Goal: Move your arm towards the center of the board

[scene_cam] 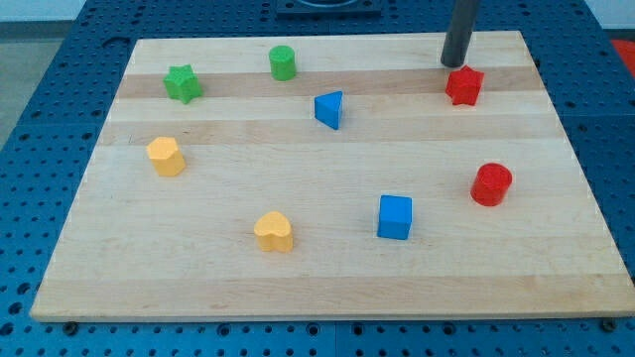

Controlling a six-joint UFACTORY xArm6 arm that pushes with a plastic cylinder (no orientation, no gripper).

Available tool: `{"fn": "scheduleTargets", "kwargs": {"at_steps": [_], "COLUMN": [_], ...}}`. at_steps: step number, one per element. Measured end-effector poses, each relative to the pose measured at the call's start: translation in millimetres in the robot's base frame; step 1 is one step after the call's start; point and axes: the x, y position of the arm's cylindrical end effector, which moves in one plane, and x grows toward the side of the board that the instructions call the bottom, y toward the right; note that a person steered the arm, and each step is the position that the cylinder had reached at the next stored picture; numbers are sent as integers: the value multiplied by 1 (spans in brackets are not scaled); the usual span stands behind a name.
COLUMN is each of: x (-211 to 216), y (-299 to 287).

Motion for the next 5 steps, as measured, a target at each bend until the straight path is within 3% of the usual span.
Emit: {"fn": "scheduleTargets", "kwargs": {"at_steps": [2,5], "x": [38,40], "y": [56,168]}}
